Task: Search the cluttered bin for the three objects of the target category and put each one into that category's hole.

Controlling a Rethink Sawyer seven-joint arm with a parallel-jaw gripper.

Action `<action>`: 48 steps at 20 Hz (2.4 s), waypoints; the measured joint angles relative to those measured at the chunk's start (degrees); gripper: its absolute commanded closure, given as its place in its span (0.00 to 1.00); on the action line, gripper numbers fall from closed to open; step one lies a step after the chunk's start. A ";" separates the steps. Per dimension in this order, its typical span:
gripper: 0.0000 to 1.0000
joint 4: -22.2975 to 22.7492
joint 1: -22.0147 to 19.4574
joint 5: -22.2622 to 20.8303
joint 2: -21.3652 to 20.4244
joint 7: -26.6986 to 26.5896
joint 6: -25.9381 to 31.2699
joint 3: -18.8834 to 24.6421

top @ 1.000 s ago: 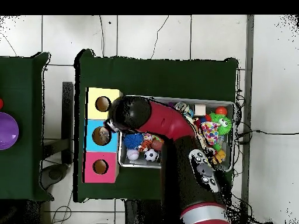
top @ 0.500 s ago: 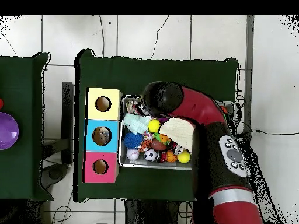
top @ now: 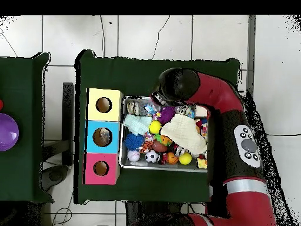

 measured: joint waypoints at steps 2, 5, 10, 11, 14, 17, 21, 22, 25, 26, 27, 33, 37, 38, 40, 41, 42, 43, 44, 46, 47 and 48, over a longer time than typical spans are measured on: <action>0.00 -1.52 0.01 -1.31 0.45 0.00 -0.01 0.91; 0.00 -2.79 0.01 -2.69 0.83 0.00 0.00 2.21; 0.00 -3.41 0.01 -4.18 1.02 0.00 0.01 3.22; 0.00 -3.41 0.01 -4.34 1.04 0.00 0.01 3.28; 0.00 -3.41 -0.01 -4.95 1.16 0.00 0.00 3.42; 0.00 -3.41 -0.22 -5.30 1.46 0.00 0.01 3.43; 0.00 -3.41 -0.52 -5.39 1.74 0.00 0.00 3.43; 0.00 -3.41 -0.68 -5.47 1.90 0.00 0.01 3.42; 0.00 -3.41 -0.74 -5.62 2.12 0.00 0.00 3.35; 0.00 -3.41 -0.74 -5.64 2.19 0.00 0.01 3.34; 0.00 -3.41 -0.72 -5.72 2.37 0.00 0.00 3.34; 0.00 -3.24 -0.64 -5.75 3.38 0.00 0.00 2.79; 0.00 -2.88 -0.42 -5.75 4.13 0.01 -0.01 2.01; 0.00 -2.71 -0.35 -5.75 4.30 0.01 -0.01 1.82; 0.00 -2.26 -0.26 -5.75 4.48 0.01 -0.01 1.64; 0.00 -1.74 -0.18 -5.75 4.60 0.01 -0.01 1.55; 0.00 -1.34 -0.14 -5.74 4.64 0.01 -0.01 1.52; 0.00 -0.18 -0.03 -5.74 4.63 0.01 -0.01 1.51; 0.00 0.18 0.01 -5.74 4.63 0.01 -0.01 1.51; 0.00 1.10 0.15 -5.73 4.61 0.01 -0.02 1.51; 0.00 1.66 0.26 -5.74 4.60 0.01 -0.02 1.50; 0.00 2.12 0.35 -5.73 4.59 0.01 -0.02 1.50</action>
